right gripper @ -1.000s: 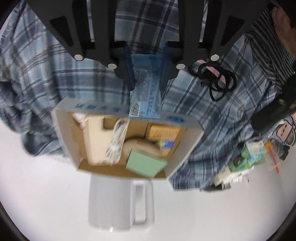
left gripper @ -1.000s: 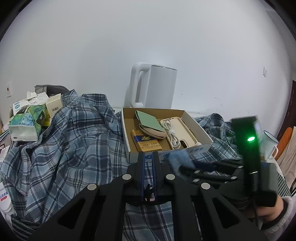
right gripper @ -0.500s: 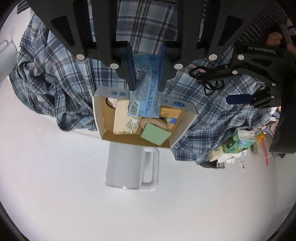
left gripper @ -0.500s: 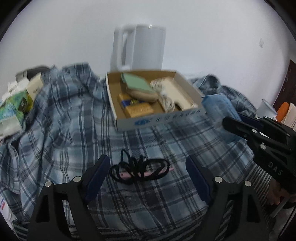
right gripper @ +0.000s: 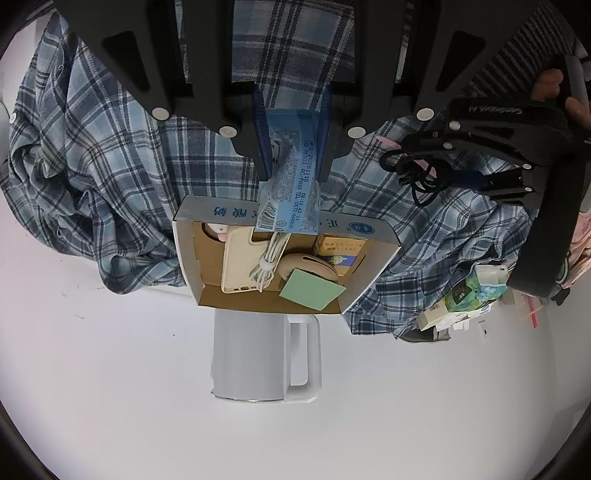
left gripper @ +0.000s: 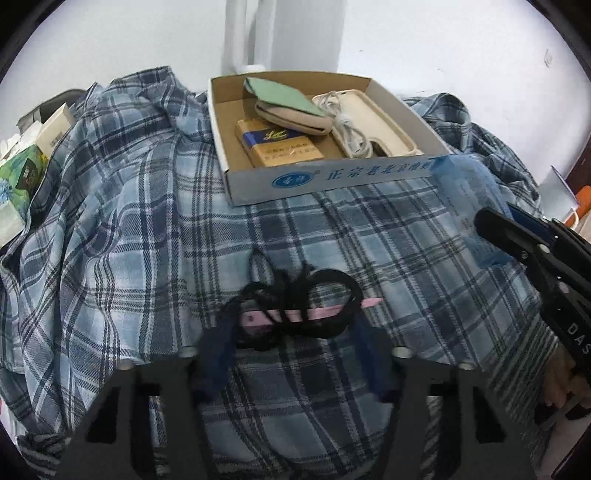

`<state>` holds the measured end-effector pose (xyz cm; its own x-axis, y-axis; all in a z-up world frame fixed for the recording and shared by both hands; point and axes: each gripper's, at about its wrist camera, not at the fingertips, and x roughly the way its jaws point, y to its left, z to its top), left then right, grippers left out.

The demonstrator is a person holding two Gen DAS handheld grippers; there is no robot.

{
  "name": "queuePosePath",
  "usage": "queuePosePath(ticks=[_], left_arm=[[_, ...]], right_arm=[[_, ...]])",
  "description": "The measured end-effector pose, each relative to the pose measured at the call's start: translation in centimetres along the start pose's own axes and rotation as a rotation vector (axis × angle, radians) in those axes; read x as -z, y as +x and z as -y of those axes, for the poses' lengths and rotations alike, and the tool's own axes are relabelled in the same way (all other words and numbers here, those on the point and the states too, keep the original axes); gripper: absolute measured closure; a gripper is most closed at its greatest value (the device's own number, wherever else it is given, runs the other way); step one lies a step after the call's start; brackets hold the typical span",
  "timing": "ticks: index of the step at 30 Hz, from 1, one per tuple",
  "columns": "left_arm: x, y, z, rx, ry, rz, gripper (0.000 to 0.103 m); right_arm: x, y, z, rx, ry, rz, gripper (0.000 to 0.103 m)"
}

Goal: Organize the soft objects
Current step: 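Grasp the black cable with pink plug with the left tool while the right tool holds the packet, then carry the cable in the left tool and packet in the right tool over the box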

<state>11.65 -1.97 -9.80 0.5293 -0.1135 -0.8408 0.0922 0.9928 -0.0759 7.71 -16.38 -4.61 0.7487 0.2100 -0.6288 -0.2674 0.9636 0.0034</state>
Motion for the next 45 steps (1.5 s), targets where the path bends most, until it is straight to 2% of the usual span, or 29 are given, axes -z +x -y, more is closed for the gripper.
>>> queuePosePath(ticks=[3, 7, 12, 16, 21, 26, 45], left_arm=[[0.0, 0.0, -0.2, -0.016, -0.013, 0.006, 0.066], [0.2, -0.5, -0.4, -0.007, -0.022, 0.031, 0.075], [0.4, -2.0, -0.2, 0.013, -0.021, 0.116, 0.087], [0.9, -4.3, -0.3, 0.035, -0.020, 0.232, 0.088], [2.1, -7.7, 0.2, 0.035, 0.008, 0.419, 0.088], [2.9, -9.4, 0.5, 0.020, 0.021, 0.521, 0.088], [3.2, -9.7, 0.1, 0.022, 0.012, 0.540, 0.088]], right_arm=[[0.0, 0.0, 0.2, 0.000, 0.011, 0.000, 0.081], [0.1, 0.2, 0.3, 0.005, 0.016, -0.006, 0.081], [0.1, 0.2, 0.3, 0.014, 0.015, 0.000, 0.081], [0.2, -0.7, 0.1, 0.026, 0.003, 0.048, 0.081], [0.4, -2.5, -0.9, 0.046, -0.041, 0.141, 0.081], [0.5, -2.6, -1.0, 0.062, -0.048, 0.150, 0.081], [0.6, -2.6, -0.5, 0.067, -0.023, 0.151, 0.081]])
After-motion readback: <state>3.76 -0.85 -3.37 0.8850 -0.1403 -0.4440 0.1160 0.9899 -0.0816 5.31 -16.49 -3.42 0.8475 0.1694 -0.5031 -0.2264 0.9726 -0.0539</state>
